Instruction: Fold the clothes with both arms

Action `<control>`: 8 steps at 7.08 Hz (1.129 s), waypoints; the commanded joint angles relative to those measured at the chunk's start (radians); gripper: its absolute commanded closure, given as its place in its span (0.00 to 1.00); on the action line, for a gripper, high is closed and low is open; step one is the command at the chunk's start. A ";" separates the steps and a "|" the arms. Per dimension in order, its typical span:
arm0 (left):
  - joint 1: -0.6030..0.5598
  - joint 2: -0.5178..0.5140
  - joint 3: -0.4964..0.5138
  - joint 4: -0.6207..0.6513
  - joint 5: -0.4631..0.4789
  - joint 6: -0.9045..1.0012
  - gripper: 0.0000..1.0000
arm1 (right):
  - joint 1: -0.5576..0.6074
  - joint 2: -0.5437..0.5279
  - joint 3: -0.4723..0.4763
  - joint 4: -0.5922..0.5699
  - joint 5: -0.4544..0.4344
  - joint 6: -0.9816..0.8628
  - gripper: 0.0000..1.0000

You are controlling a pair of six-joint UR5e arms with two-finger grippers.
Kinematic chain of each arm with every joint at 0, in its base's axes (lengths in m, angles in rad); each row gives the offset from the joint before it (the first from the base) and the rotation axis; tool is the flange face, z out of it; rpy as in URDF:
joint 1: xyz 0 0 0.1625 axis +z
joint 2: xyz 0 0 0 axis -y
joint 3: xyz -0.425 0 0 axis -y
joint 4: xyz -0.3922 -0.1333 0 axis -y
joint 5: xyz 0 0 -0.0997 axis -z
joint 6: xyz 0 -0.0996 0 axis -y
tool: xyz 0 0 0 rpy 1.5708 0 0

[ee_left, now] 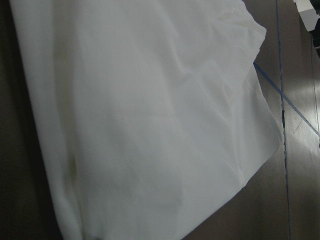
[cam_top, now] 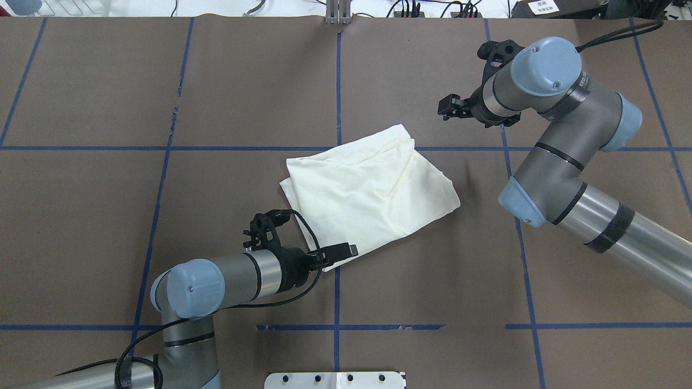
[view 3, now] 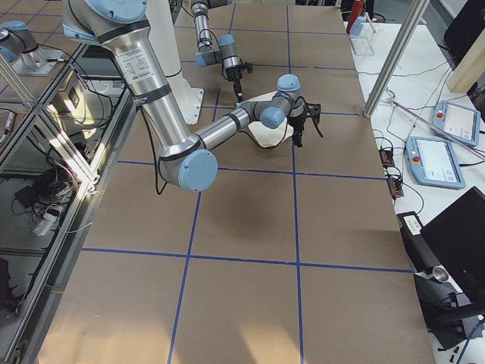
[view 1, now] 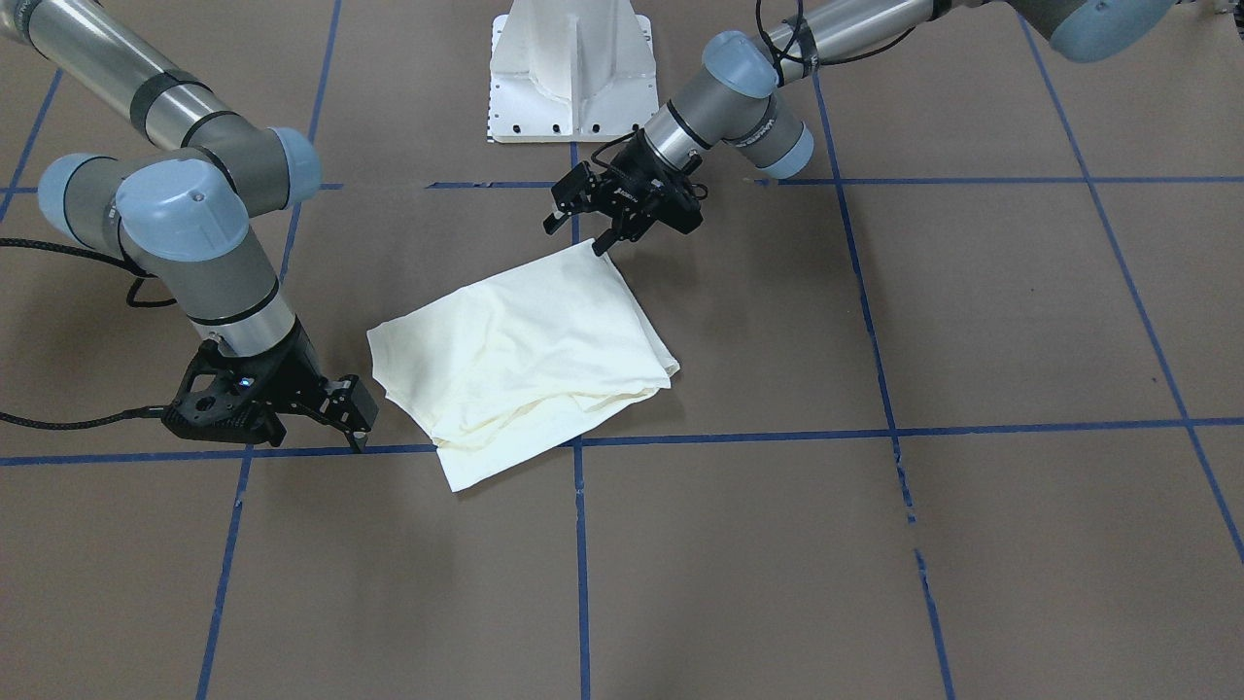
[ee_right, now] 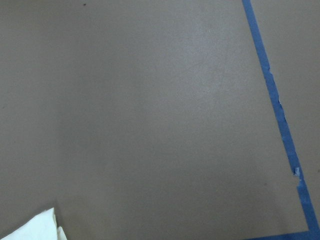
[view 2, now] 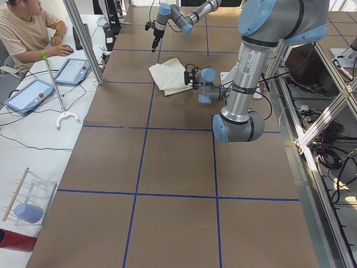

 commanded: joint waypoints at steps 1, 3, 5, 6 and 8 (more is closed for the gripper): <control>-0.021 0.002 -0.225 0.348 -0.060 0.123 0.00 | 0.007 -0.001 0.029 -0.038 0.012 -0.010 0.00; -0.097 0.008 -0.448 0.773 -0.128 0.374 0.00 | 0.083 -0.047 0.085 -0.101 0.107 -0.106 0.00; -0.234 0.081 -0.592 0.974 -0.215 0.663 0.00 | 0.276 -0.222 0.123 -0.103 0.266 -0.480 0.00; -0.322 0.153 -0.619 0.981 -0.264 0.786 0.00 | 0.423 -0.337 0.111 -0.106 0.356 -0.762 0.00; -0.570 0.306 -0.619 0.982 -0.405 1.199 0.00 | 0.666 -0.429 0.055 -0.243 0.424 -1.151 0.00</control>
